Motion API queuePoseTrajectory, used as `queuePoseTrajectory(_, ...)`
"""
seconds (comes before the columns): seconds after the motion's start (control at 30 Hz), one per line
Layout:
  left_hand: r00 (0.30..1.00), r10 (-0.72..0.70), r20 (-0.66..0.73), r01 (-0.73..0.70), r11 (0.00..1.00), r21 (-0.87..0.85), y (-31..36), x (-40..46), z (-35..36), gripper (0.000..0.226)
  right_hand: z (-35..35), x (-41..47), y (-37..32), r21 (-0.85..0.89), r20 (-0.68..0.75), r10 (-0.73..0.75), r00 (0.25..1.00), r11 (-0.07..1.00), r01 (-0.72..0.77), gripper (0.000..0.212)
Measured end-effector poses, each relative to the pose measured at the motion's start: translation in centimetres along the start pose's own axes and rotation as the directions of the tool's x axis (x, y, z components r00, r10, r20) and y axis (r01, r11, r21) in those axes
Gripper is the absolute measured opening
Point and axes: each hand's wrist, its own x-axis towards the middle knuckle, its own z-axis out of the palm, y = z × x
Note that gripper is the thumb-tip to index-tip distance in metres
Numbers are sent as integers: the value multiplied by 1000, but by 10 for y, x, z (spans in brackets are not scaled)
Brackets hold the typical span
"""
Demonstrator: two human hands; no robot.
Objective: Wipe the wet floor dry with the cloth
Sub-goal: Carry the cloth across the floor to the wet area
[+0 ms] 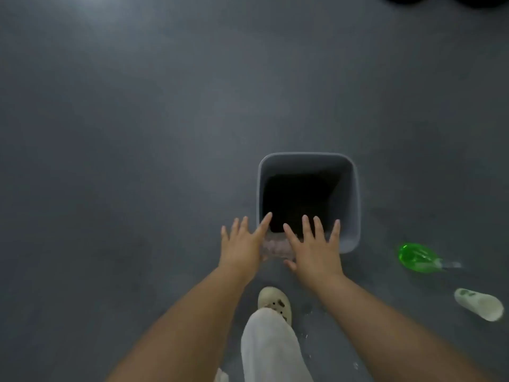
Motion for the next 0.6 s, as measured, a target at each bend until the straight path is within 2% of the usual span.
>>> queuePoseTrajectory(0.13, 992, 44, 115, -45, 999, 3, 2, 33, 13, 95, 20, 30, -8, -1, 87, 30, 996, 1000, -30, 71)
queuePoseTrajectory(0.2, 977, 13, 211, 5, 997, -83, 2, 47, 24, 91, 29, 40, -12, 29, 108, 2, 994, 1000, -6, 65)
queuePoseTrajectory(0.27, 961, -21, 277, 65, 986, -152, 1, 54, 27, 78, 33, 45, -13, 34, 88, -27, 996, 999, 24, 51)
queuePoseTrajectory(0.33, 976, -50, 212, 82, 986, -147, -2, 57, 23, 51, 34, 49, -11, 23, 72, -68, 995, 998, 66, 41)
queuePoseTrajectory(0.4, 994, -48, 95, 55, 996, -76, -3, 54, 16, 34, 32, 50, -12, 51, 48, -118, 992, 992, 115, 36)
queuePoseTrajectory(0.47, 998, -23, 50, 25, 999, -48, -8, 43, 9, 31, 26, 46, -15, 54, -146, -162, 976, 984, 172, 30)
queuePoseTrajectory(0.53, 999, -11, 35, 15, 994, -106, -17, 26, -3, 35, 12, 36, -17, 53, -231, -218, 948, 970, 236, 45)
queuePoseTrajectory(0.6, 1000, -19, -7, 17, 979, -205, -32, 3, -23, 37, -5, 25, -23, 96, -270, -215, 938, 964, 249, 49)
